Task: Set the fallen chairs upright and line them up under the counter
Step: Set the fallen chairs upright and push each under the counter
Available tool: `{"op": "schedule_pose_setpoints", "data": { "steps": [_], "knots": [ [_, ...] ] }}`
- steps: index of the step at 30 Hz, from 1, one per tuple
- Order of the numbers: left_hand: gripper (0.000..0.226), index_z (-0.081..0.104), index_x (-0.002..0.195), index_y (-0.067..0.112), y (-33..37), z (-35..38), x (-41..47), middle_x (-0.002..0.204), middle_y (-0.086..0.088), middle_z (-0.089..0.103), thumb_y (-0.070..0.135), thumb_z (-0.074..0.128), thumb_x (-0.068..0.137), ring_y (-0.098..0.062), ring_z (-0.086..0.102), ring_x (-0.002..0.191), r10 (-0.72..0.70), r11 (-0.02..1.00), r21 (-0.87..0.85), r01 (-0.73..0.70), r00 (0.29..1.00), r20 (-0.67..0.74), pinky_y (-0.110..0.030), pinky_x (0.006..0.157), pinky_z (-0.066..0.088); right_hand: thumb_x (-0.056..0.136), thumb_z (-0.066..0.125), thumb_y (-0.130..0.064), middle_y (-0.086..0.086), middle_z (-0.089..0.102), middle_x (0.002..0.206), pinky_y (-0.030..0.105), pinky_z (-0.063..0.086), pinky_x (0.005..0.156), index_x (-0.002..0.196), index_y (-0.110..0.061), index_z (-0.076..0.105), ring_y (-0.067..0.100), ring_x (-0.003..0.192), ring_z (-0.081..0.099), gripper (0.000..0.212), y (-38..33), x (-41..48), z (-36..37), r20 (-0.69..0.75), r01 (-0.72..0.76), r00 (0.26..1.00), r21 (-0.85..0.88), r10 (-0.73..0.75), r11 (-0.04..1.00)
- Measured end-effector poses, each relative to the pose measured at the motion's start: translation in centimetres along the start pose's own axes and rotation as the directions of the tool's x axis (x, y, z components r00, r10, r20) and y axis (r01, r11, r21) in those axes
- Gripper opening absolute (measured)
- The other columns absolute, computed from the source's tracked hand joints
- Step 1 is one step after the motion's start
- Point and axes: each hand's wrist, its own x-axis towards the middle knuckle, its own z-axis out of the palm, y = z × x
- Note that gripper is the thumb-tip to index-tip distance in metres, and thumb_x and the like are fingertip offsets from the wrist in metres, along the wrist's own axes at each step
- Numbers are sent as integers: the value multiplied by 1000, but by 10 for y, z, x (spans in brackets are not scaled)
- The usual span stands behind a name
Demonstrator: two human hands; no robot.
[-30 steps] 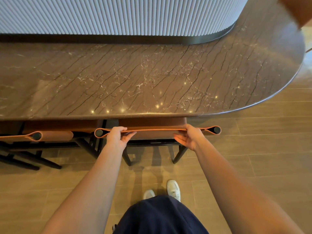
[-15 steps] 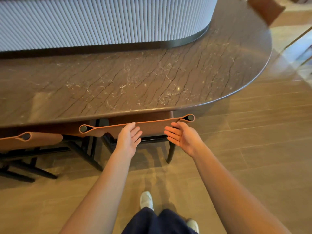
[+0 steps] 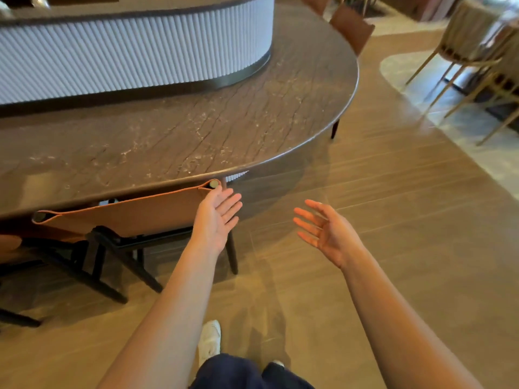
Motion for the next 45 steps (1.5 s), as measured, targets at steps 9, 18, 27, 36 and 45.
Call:
{"op": "schedule_pose_setpoints", "data": {
  "steps": [9, 18, 27, 36, 45],
  "knots": [
    [47, 62, 121, 14, -24, 141, 19, 116, -2, 69, 49, 41, 97, -19, 63, 110, -18, 996, 90, 5, 988, 152, -41, 104, 37, 98, 45, -31, 4, 72, 105, 37, 48, 88, 109, -23, 60, 19, 96, 67, 21, -68, -20, -118, -131, 121, 986, 118, -106, 986],
    [44, 63, 118, 14, -41, 291, 121, 109, -2, 72, 47, 45, 96, -20, 65, 107, -84, 990, 129, 53, 965, 248, -43, 101, 39, 97, 48, -31, 5, 74, 103, 40, 48, 93, 112, -21, 61, 19, 95, 71, 23, -169, 49, -213, -240, 211, 956, 157, -170, 965],
    [41, 64, 112, 14, -23, 456, 235, 107, -3, 73, 46, 46, 95, -21, 64, 108, -139, 983, 162, 89, 932, 334, -44, 104, 38, 97, 47, -31, 6, 73, 108, 37, 51, 83, 119, -20, 60, 20, 100, 70, 27, -301, 139, -286, -289, 247, 937, 144, -198, 958],
    [41, 64, 114, 13, -22, 565, 324, 109, -5, 72, 45, 47, 95, -21, 64, 109, -134, 984, 154, 89, 940, 313, -45, 107, 38, 98, 47, -30, 6, 73, 108, 38, 50, 88, 120, -19, 60, 20, 100, 69, 28, -387, 235, -351, -291, 222, 943, 195, -160, 955],
    [37, 64, 109, 13, -11, 693, 421, 114, -7, 69, 42, 45, 97, -22, 62, 110, -103, 989, 129, 76, 972, 213, -46, 107, 37, 98, 46, -30, 6, 74, 107, 36, 51, 83, 119, -19, 59, 20, 98, 70, 27, -513, 356, -419, -202, 151, 972, 148, -120, 977]
  ]
}}
